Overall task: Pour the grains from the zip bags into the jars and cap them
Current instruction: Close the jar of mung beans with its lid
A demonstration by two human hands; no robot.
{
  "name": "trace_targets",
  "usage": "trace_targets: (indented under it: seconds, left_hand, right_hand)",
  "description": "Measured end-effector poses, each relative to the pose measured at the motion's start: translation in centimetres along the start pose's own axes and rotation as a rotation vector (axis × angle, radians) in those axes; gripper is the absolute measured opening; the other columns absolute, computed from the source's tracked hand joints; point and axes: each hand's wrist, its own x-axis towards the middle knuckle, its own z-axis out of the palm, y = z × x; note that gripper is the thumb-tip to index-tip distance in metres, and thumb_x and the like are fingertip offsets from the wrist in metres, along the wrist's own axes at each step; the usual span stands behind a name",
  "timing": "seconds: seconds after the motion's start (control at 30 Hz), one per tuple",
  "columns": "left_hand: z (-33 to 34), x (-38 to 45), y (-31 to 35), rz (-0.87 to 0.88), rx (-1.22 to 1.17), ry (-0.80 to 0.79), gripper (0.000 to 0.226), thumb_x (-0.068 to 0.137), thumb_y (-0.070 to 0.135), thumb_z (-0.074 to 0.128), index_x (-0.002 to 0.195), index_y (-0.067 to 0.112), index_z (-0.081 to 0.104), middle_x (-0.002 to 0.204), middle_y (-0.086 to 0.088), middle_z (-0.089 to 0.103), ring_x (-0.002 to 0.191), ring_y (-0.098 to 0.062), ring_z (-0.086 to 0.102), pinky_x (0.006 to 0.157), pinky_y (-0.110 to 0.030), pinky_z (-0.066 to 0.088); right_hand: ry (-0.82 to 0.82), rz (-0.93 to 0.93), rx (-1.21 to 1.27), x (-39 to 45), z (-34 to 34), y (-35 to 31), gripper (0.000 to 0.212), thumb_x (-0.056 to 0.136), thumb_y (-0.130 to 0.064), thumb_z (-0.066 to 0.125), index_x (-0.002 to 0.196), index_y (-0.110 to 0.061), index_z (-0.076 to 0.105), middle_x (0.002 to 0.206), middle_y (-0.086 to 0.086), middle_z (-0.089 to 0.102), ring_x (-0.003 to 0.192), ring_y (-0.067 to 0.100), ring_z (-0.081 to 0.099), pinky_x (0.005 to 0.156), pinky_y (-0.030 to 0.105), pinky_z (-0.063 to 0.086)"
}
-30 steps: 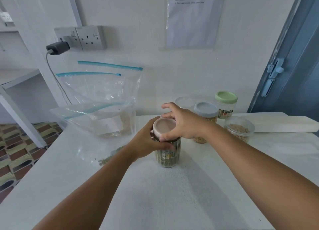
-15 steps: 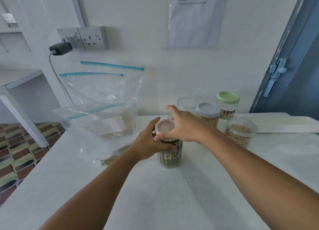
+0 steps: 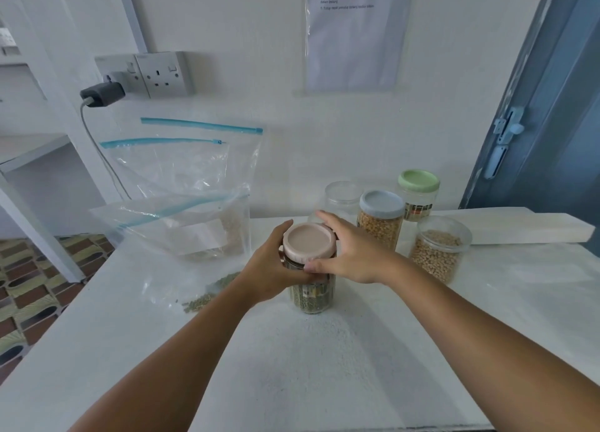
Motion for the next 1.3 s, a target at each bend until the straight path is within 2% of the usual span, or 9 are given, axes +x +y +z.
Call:
trace_targets:
  seconds: [0.17, 0.33, 0.53, 0.67, 0.77, 0.83, 0.97, 1.07, 1.3]
  left_hand:
    - [0.3, -0.2, -0.2, 0.010, 0.015, 0.039, 0.127, 0.053, 0.045, 0.101, 0.158, 0.034, 0.030, 0.133, 0.017, 0.059, 0.113, -0.003, 0.061, 0.092, -0.021, 0.052]
    - [0.6, -0.6, 0.0, -0.004, 0.013, 0.082, 0.128, 0.054, 0.044, 0.101, 0.159, 0.036, 0.028, 0.131, 0.019, 0.059, 0.107, 0.007, 0.061, 0.095, -0.025, 0.054]
    - [1.1, -1.0, 0.0, 0.013, 0.039, 0.169, 0.114, 0.060, 0.034, 0.102, 0.153, 0.036, 0.035, 0.127, 0.020, 0.061, 0.104, 0.005, 0.062, 0.086, -0.020, 0.052]
    - [0.4, -1.4, 0.0, -0.016, 0.063, 0.254, 0.097, 0.056, 0.042, 0.102, 0.137, 0.044, 0.049, 0.120, 0.022, 0.067, 0.106, -0.003, 0.066, 0.089, -0.032, 0.059]
    - [-0.6, -1.1, -0.1, -0.048, 0.067, 0.303, 0.094, 0.058, 0.035, 0.103, 0.135, 0.043, 0.050, 0.118, 0.024, 0.066, 0.106, -0.001, 0.066, 0.091, -0.036, 0.061]
    - [-1.4, -0.5, -0.3, -0.062, 0.084, 0.341, 0.100, 0.057, 0.039, 0.102, 0.139, 0.040, 0.046, 0.124, 0.019, 0.064, 0.111, -0.004, 0.065, 0.094, -0.040, 0.060]
    - [-2.5, 1.6, -0.9, -0.093, 0.123, 0.395, 0.099, 0.060, 0.044, 0.098, 0.140, 0.043, 0.040, 0.131, 0.011, 0.060, 0.117, -0.009, 0.062, 0.098, -0.044, 0.057]
    - [-2.7, 3.8, -1.4, -0.106, 0.159, 0.384, 0.116, 0.069, 0.044, 0.094, 0.160, 0.036, 0.023, 0.138, 0.006, 0.058, 0.122, -0.015, 0.059, 0.101, -0.038, 0.053]
    - [-3.9, 10.5, -1.8, -0.100, 0.119, 0.236, 0.112, 0.075, 0.022, 0.093, 0.161, 0.034, 0.022, 0.116, 0.016, 0.059, 0.110, -0.014, 0.061, 0.076, -0.019, 0.045]
  right_hand:
    - [0.169, 0.023, 0.014, 0.3, 0.8, -0.1, 0.103, 0.049, -0.083, 0.085, 0.137, -0.038, 0.055, 0.122, -0.017, 0.057, 0.111, 0.004, 0.060, 0.096, 0.037, 0.054]
    - [0.151, 0.040, -0.001, 0.4, 0.0, -0.8, 0.096, 0.045, -0.076, 0.088, 0.127, -0.035, 0.060, 0.117, -0.019, 0.060, 0.104, 0.003, 0.061, 0.088, 0.032, 0.054]
    - [0.110, -0.004, 0.089, 0.0, 0.5, -0.3, 0.097, 0.068, -0.067, 0.087, 0.150, -0.034, 0.046, 0.136, -0.011, 0.049, 0.121, 0.006, 0.052, 0.093, 0.022, 0.046]
    - [0.009, -0.064, 0.072, 0.8, 0.0, -1.3, 0.073, 0.082, -0.056, 0.081, 0.144, -0.028, 0.052, 0.120, -0.016, 0.050, 0.113, 0.007, 0.053, 0.078, 0.010, 0.042]
    - [0.000, -0.067, 0.045, 3.0, 0.4, -2.0, 0.072, 0.078, -0.062, 0.081, 0.138, -0.031, 0.056, 0.128, -0.012, 0.062, 0.120, 0.013, 0.058, 0.099, 0.031, 0.050]
    - [0.007, -0.050, -0.061, 4.8, 0.9, -2.4, 0.076, 0.077, -0.072, 0.075, 0.138, -0.033, 0.054, 0.132, -0.009, 0.062, 0.123, 0.018, 0.056, 0.103, 0.042, 0.043]
    - [0.079, -0.015, -0.240, 8.3, 1.5, -2.9, 0.078, 0.075, -0.084, 0.063, 0.133, -0.033, 0.053, 0.124, -0.008, 0.063, 0.120, 0.023, 0.053, 0.090, 0.044, 0.031]
    - [0.091, 0.003, -0.303, 10.6, 1.2, -2.4, 0.080, 0.073, -0.088, 0.059, 0.134, -0.037, 0.052, 0.120, -0.010, 0.064, 0.118, 0.022, 0.052, 0.086, 0.044, 0.029]
    - [0.175, 0.126, -0.347, 14.3, -0.3, -1.0, 0.072, 0.072, -0.090, 0.055, 0.117, -0.034, 0.055, 0.102, -0.012, 0.064, 0.105, 0.020, 0.053, 0.084, 0.043, 0.029]
